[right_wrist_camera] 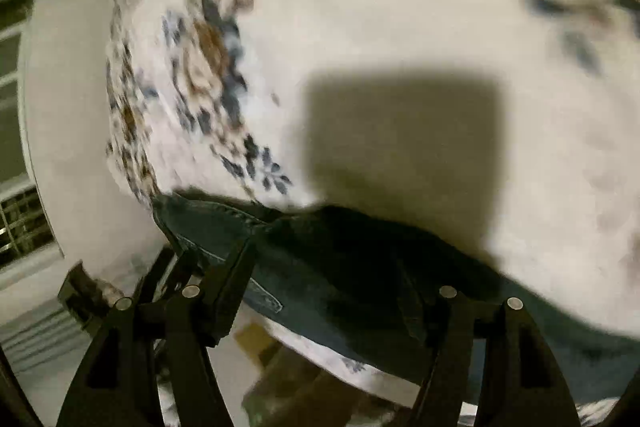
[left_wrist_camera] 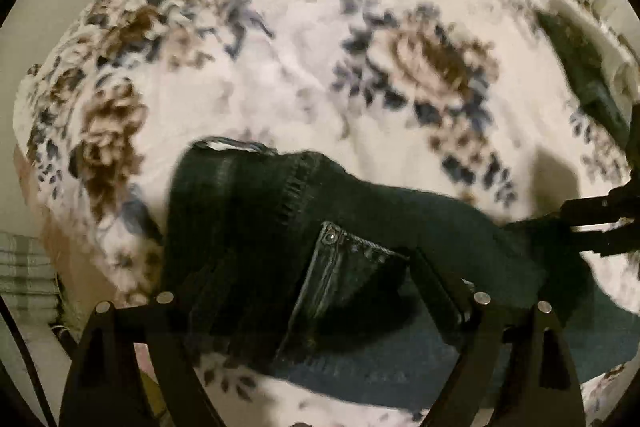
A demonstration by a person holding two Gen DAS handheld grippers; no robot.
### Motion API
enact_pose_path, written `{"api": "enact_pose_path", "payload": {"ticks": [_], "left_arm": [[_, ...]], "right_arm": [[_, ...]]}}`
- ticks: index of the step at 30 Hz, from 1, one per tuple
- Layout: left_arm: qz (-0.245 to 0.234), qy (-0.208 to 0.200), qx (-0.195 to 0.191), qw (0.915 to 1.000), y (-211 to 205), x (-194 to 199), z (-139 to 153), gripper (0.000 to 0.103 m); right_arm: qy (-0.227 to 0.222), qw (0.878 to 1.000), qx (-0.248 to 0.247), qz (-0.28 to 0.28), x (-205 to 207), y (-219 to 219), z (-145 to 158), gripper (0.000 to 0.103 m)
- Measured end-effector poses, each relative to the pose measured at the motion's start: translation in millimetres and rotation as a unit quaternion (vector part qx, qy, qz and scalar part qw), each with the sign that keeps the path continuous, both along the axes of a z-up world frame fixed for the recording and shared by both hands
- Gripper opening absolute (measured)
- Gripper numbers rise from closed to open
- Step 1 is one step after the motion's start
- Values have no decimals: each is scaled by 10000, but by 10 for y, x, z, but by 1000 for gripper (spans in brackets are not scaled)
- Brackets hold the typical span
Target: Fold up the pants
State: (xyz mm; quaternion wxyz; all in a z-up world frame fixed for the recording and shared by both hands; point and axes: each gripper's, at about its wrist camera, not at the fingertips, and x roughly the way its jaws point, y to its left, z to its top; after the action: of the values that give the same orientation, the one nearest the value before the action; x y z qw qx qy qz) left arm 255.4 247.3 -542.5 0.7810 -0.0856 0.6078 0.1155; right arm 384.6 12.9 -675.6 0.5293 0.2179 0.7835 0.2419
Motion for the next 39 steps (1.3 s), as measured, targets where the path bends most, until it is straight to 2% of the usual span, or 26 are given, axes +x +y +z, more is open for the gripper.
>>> {"api": "enact_pose_path", "payload": {"ticks": [3,5,9,10,11,13,14,16,18,19,21,22,23,24,25,26,29,31,32,33,35,37,39], "left_arm": [[55,176,-225,9996,91,-67,-167,88],[73,202,-263,9994,137,-111,-234,93],[152,175,-325,9992,184,-136,-278,93],[134,179,-324,9992,186,-120,-296,94],[129,199,-321,9992,194,-115,-309,94],[116,226,-342,9991,210,-105,-334,94],[95,229,-360,9990,218,-100,-344,94],[62,219,-365,9991,221,-74,-354,94],[61,239,-348,9991,225,-75,-349,94],[89,235,-374,9990,244,-82,-354,94],[148,257,-406,9987,272,-79,-336,94],[172,258,-417,9986,266,-91,-319,94],[189,254,-420,9986,258,-97,-304,94],[189,265,-415,9986,261,-90,-273,94],[184,273,-407,9986,268,-95,-270,94],[178,280,-400,9986,276,-100,-270,94],[149,287,-368,9988,296,-115,-272,94],[103,288,-322,9990,298,-116,-278,94],[73,291,-302,9991,267,-130,-286,94],[48,294,-279,9992,230,-142,-296,94],[1,290,-262,9992,225,-147,-311,94],[-20,290,-282,9992,202,-138,-353,94],[-27,292,-262,9992,179,-135,-370,94]], "right_arm": [[241,9992,-51,330,-3,61,-74,67],[215,9985,-129,481,-15,49,-94,66],[154,9982,-262,522,117,141,-148,66],[163,9980,-227,567,128,203,-172,60],[54,9957,-334,863,130,332,-191,33],[-90,9908,-478,1263,116,421,-149,19],[-187,9905,-656,1198,143,374,-92,12],[-301,9957,-739,462,294,76,54,10],[-609,9944,-858,-112,411,-193,186,1],[-590,9955,-728,-159,441,-263,208,1],[-170,9991,-29,-378,461,-385,212,5],[-192,9993,-102,-311,468,-411,233,11],[-283,9991,-279,-125,465,-408,264,30],[-265,9992,-301,-6,446,-389,257,60],[-159,9994,-277,103,411,-373,226,69],[-21,9995,-245,206,353,-326,158,70],[274,9960,-345,780,155,-122,-63,68],[309,9917,-557,1120,61,29,-190,52],[207,9883,-722,1327,27,90,-222,41],[153,9878,-772,1343,17,109,-214,34],[71,9933,-703,919,78,-59,-99,20],[107,9988,-435,214,145,-317,-37,19],[166,9995,-268,-95,97,-490,-72,17]]}}
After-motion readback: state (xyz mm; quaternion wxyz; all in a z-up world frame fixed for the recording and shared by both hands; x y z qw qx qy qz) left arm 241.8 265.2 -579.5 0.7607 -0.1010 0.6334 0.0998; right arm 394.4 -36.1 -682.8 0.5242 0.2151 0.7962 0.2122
